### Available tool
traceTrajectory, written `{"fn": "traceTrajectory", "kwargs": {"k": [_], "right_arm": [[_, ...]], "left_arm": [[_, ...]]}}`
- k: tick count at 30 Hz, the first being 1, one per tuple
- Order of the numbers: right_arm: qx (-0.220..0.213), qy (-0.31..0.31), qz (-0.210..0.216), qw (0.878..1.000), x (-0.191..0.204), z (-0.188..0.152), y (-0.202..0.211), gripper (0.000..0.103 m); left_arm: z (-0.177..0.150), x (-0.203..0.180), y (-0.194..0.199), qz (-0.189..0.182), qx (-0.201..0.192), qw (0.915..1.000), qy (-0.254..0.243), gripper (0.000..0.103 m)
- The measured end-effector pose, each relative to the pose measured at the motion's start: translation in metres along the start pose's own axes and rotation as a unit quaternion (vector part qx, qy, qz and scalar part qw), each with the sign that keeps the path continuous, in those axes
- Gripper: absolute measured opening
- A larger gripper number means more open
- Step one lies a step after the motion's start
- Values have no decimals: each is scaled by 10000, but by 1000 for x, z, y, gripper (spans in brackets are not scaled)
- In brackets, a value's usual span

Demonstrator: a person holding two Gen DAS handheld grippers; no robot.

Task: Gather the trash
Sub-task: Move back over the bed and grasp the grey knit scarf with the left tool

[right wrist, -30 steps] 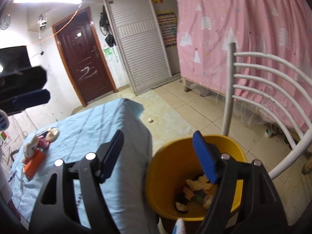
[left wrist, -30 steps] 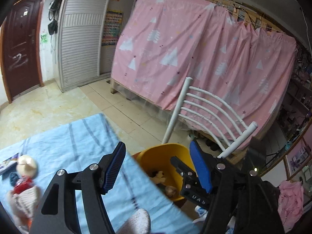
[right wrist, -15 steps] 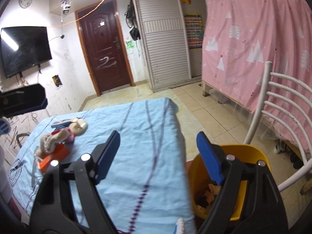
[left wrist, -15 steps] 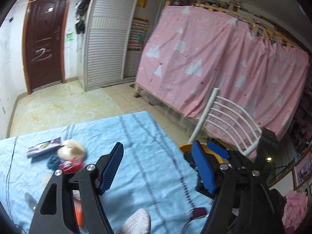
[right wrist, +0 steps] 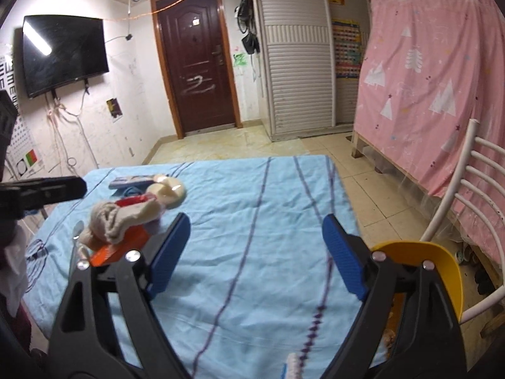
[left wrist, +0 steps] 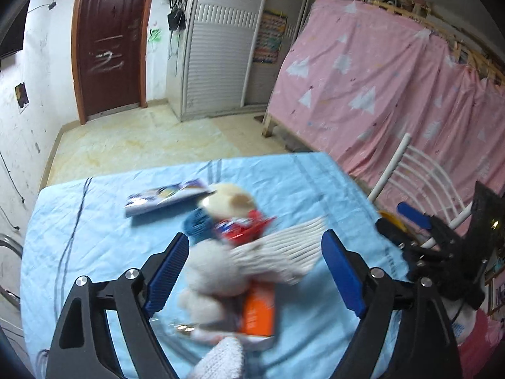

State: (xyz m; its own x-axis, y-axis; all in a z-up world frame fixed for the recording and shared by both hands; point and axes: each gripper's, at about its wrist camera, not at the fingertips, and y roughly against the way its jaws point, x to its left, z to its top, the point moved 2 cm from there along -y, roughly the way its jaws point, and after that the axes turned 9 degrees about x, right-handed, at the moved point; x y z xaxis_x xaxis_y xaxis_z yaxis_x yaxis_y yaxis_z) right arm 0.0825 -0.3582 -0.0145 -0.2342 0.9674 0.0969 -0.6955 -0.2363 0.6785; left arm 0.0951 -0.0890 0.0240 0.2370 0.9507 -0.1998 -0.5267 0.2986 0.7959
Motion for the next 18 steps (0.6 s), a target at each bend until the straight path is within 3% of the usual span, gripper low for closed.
{"fn": "traceTrajectory", "kwargs": {"k": [7,18], "right_arm": [[158,257,60,9995,26,-1,-10,84],[352,450,99,9983,50,-6,-17,86]], "left_arm": [[-7,27,-16,-151,360,9992,-19,77],[-11,20,-63,-479,848,9951,-141,79]]}}
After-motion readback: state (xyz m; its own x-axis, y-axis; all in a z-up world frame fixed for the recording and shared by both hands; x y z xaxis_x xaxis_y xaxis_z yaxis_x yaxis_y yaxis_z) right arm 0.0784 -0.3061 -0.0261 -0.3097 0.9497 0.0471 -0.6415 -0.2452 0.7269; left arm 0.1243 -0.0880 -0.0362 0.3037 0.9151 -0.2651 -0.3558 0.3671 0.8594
